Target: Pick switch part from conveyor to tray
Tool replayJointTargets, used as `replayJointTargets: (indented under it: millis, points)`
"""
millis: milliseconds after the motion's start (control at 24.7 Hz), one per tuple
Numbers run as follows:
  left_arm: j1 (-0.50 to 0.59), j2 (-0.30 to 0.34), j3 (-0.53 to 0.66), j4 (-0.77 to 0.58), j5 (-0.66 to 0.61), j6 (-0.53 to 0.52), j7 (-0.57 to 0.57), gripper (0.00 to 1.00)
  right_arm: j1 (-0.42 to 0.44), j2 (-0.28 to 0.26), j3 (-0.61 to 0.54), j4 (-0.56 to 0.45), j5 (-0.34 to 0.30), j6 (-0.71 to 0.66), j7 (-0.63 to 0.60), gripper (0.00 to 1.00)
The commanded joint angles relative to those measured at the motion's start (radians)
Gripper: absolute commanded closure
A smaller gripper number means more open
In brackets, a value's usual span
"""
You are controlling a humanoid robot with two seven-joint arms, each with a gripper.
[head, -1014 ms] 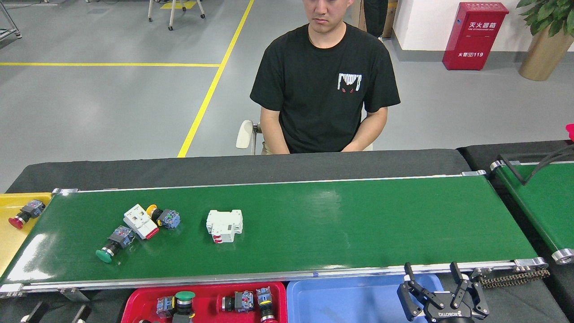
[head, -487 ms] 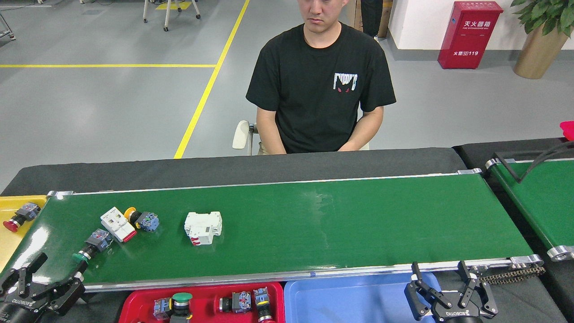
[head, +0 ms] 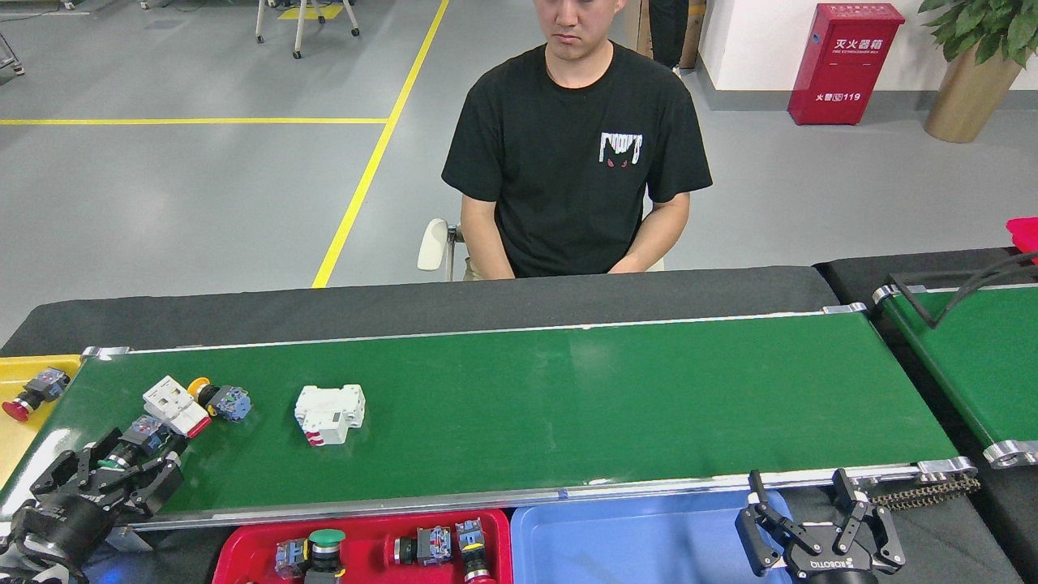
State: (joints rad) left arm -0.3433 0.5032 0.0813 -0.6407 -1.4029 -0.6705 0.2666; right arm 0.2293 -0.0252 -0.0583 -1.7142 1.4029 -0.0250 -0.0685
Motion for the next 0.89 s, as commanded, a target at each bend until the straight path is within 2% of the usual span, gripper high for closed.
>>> replayJointTargets:
  millis: [0,81,203,324,446,649,690,730,811,852]
  points:
    - [-0.014,0.015,0.003,-0.007,0.008,-0.067,0.01,0.83,-0.008,-0.002,-0.003,-0.016,-0.001,0.002,-0.007,0.0]
    - [-0.01,0.014,0.008,-0.016,0.015,-0.115,0.037,0.89,-0.008,-0.001,-0.005,-0.016,-0.002,0.002,-0.007,0.0]
    - [0.023,0.008,0.011,-0.083,0.033,-0.115,0.068,0.93,-0.008,-0.001,-0.006,-0.016,-0.002,0.005,-0.007,0.0]
    - [0.136,0.015,0.021,-0.231,0.093,-0.115,0.066,0.93,-0.01,-0.001,-0.006,-0.016,-0.004,0.005,-0.005,0.0]
    - [0.293,0.018,0.021,-0.447,0.137,-0.115,0.063,0.92,-0.011,0.001,-0.006,-0.016,-0.002,0.005,-0.005,0.0]
    - [0.563,0.008,0.043,-0.758,0.153,-0.115,0.053,0.82,-0.011,-0.005,-0.008,-0.016,-0.004,0.004,-0.007,0.0]
    - [0.621,0.006,0.043,-0.824,0.153,-0.115,0.053,0.76,-0.011,-0.007,-0.009,-0.016,-0.004,0.005,-0.007,0.0]
    - [0.652,0.005,0.043,-0.864,0.151,-0.115,0.051,0.67,-0.011,-0.005,-0.009,-0.016,-0.004,0.004,-0.007,0.0]
    - [0.713,-0.003,0.046,-0.944,0.151,-0.115,0.043,0.31,-0.008,-0.005,-0.009,-0.016,-0.002,0.004,-0.007,0.0]
    - [0.725,-0.015,0.051,-0.964,0.151,-0.115,0.043,0.16,-0.007,-0.005,-0.009,-0.018,-0.002,0.004,-0.007,0.0]
